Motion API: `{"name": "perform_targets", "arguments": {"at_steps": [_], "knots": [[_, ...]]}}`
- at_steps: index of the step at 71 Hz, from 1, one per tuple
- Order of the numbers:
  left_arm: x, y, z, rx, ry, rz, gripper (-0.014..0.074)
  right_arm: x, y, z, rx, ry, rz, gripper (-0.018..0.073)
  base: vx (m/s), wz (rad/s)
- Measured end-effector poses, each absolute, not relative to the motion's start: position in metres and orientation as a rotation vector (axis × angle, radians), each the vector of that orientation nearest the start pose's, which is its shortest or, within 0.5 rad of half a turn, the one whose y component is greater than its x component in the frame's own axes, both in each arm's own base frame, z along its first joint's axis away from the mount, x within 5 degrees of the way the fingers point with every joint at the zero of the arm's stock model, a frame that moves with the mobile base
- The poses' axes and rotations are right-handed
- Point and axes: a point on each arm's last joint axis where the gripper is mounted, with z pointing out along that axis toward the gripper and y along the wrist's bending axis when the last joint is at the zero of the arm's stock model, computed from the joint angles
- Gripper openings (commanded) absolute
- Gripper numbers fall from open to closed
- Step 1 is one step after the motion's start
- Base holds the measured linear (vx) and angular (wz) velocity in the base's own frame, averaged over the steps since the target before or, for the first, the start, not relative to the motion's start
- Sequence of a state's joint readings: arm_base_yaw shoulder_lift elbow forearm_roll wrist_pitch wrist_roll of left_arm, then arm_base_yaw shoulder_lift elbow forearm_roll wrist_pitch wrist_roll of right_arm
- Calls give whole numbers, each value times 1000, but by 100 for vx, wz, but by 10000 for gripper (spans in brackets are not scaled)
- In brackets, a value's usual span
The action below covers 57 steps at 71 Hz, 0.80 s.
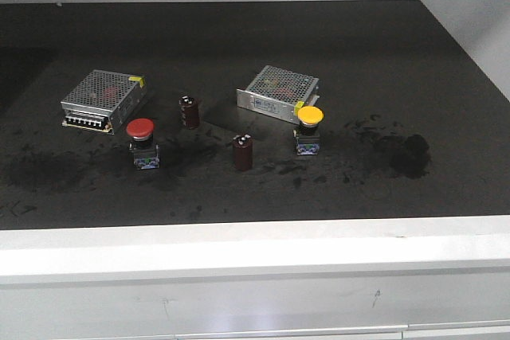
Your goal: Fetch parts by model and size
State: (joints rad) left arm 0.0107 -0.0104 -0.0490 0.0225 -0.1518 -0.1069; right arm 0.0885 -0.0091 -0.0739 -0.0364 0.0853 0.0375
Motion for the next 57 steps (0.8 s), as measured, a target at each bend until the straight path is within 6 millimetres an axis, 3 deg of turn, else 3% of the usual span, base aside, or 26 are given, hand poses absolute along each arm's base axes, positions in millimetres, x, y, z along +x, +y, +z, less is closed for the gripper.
{"name": "perform_targets", "arguments": {"at_steps": [11,18,27,35,43,57], "knots": [[53,0,287,-48,1307,-50,-6,53,4,289,-64,1408,67,-10,0,0],[63,0,311,-39,1370,-41,-6,70,6,318,-78,1462,51,-10,0,0],[81,-1,334,-29,1428,-51,-6,101,8,339,-107,1589,23,-10,0,0],[102,-2,339,-27,1531,-56,-6,127,11,345,-115,1703,20,-10,0,0],[121,-2,330,-30,1649,-52,-6,146,13,342,-109,1776,33,-10,0,0],[133,-2,321,-33,1726,-50,-6,165,14,327,-112,1876,35,-10,0,0]]}}
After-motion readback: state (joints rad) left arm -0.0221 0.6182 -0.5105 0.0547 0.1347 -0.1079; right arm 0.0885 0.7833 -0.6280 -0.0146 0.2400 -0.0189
